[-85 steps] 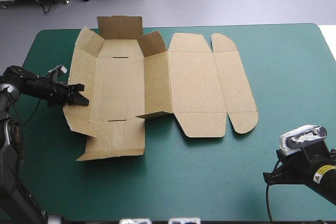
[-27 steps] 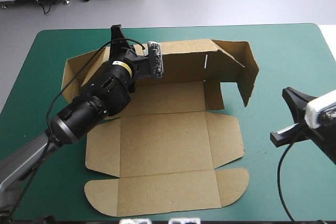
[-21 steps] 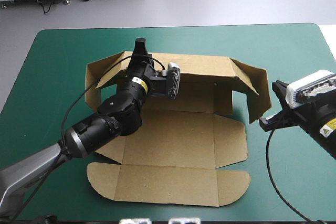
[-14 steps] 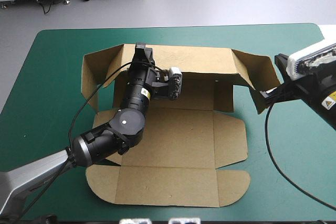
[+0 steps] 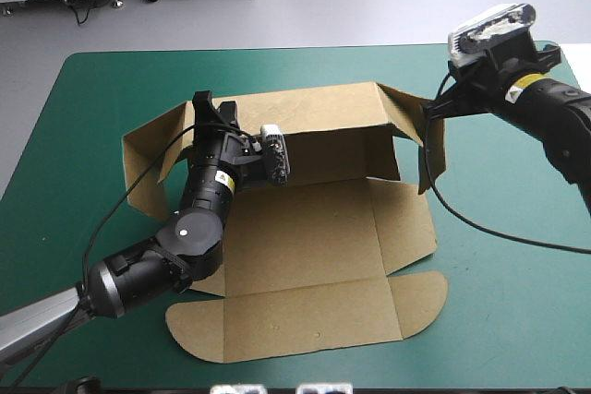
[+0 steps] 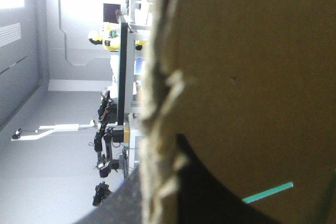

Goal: Fold the box

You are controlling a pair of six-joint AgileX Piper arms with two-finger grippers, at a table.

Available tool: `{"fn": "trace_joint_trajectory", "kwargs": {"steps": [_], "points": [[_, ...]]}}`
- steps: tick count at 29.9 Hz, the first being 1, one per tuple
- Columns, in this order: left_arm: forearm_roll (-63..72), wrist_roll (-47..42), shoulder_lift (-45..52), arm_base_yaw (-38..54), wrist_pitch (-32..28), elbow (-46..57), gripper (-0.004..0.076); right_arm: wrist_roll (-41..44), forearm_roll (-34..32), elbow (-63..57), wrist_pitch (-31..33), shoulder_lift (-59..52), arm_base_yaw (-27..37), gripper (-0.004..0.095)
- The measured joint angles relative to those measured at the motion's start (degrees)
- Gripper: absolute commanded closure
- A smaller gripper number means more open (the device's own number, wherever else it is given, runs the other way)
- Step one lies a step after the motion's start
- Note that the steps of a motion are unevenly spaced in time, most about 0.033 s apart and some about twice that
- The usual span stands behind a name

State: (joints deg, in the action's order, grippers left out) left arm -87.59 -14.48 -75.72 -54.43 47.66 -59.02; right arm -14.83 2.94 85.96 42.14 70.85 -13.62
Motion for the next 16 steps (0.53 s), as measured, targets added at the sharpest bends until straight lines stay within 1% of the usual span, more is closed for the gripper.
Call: {"fn": "trace_joint_trajectory", "kwargs": {"steps": [5,10,16], "points": [[0.29,-0.04,0.54,0.0,-4.18,2.61,0.0734,0.0,0.0,1.0,0.46,4.46,0.0,0.0926],[0.18,-0.98,0.38,2.46,-10.78,3.89,0.0734,0.0,0.0,1.2,0.5,6.35,0.0,0.0926],[0.15,-3.06,-0.07,7.71,-13.37,4.0,0.0734,-0.26,0.0,1.38,0.33,7.08,0.01,0.0926]]}}
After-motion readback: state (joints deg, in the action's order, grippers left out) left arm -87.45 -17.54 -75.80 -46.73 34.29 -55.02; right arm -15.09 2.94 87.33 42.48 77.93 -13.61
